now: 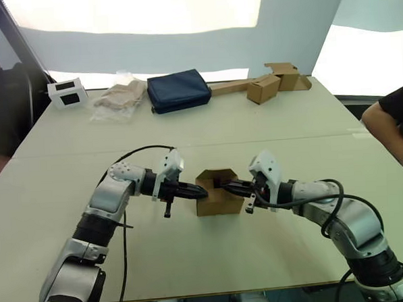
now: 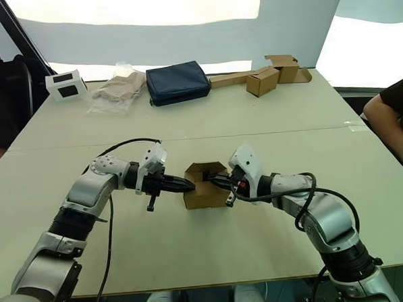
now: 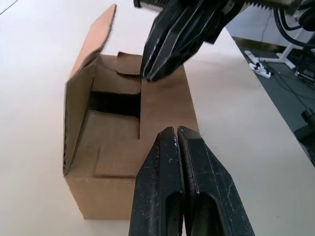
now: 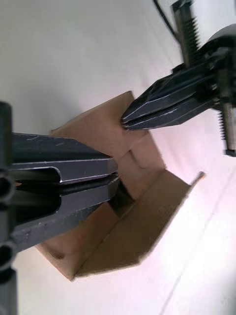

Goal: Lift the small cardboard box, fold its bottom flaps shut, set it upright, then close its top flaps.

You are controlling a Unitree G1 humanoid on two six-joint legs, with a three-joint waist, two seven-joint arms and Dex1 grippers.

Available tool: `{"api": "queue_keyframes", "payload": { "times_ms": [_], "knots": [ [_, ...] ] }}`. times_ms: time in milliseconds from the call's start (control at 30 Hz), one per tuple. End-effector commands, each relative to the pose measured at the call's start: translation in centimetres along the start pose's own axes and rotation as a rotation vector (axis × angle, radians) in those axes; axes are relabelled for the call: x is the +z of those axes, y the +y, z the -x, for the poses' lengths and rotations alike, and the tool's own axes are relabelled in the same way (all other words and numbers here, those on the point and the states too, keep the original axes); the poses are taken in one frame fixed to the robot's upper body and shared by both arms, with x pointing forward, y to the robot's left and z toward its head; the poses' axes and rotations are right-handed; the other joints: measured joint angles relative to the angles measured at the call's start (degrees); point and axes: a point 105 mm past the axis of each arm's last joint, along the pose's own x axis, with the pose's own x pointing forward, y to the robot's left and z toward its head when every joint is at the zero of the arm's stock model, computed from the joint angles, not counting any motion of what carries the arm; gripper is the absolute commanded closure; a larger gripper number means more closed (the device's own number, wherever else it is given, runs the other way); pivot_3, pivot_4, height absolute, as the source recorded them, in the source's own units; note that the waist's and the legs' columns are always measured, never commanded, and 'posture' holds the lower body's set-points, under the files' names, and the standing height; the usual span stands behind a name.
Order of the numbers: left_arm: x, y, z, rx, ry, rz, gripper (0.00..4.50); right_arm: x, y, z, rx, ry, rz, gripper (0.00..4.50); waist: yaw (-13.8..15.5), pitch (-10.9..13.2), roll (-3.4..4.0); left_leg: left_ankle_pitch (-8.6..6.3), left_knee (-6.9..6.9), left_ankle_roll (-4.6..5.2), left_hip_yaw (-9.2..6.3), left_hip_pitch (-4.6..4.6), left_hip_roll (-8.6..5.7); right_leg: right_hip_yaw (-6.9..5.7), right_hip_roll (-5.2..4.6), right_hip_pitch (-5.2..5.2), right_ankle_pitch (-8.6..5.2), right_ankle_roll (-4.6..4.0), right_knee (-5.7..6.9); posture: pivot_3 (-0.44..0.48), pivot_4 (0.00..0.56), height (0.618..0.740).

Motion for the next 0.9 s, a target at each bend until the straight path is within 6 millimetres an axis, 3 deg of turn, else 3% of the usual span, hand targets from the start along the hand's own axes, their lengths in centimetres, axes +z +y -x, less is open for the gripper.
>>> {"api": "queue_keyframes", "payload": {
  "times_ms": [33,200,333,533,633,900],
  "knots": [
    [0.8,0.4,0.2,0.021,-0.011,-0.036,4.44,3.4,0.6,1.3,0.038,-0.115,0.034,4.5,0.0,0.0,0.0,0.0,0.0,0.0,-0.01,0.0,0.0,0.0,0.0,0.0,0.0,0.0,0.0,0.0,0.15,0.74],
    [0.5,0.3,0.4,0.029,-0.012,-0.039,4.44,5.4,-1.4,2.0,-0.003,-0.151,0.064,4.5,-0.04,0.0,0.0,0.0,0.0,0.0,0.02,0.01,0.0,0.02,-0.02,0.0,0.0,-0.01,0.0,0.0,0.15,0.74],
    [0.6,0.1,0.3,0.031,-0.018,-0.043,4.44,5.5,-3.6,0.6,-0.056,-0.132,0.087,4.5,-0.12,0.0,0.0,0.0,0.0,-0.01,0.03,0.04,0.0,0.02,-0.01,0.02,0.0,-0.02,0.0,0.0,0.15,0.74],
    [0.6,-0.2,0.1,0.029,-0.02,-0.044,4.44,3.0,-4.8,-2.6,-0.011,-0.031,0.088,4.5,-0.12,0.0,0.01,0.0,-0.01,0.0,0.2,0.03,0.01,0.0,0.01,0.01,0.0,-0.01,0.01,0.0,0.15,0.74],
    [0.6,-0.1,0.2,0.042,-0.02,-0.046,4.44,1.2,-4.1,-3.5,0.037,0.021,0.082,4.5,-0.03,0.0,0.02,0.0,-0.02,0.0,0.2,-0.02,0.0,-0.01,0.0,-0.01,0.0,0.0,0.0,0.0,0.15,0.74],
    [0.7,0.0,0.7,0.067,-0.031,-0.031,4.44,-1.9,-3.5,-3.5,0.042,0.111,0.108,4.5,-0.05,0.0,0.02,0.0,-0.02,-0.01,0.18,0.0,0.0,-0.02,-0.03,0.0,0.01,0.0,0.02,0.0,0.15,0.74]
  ]
}}
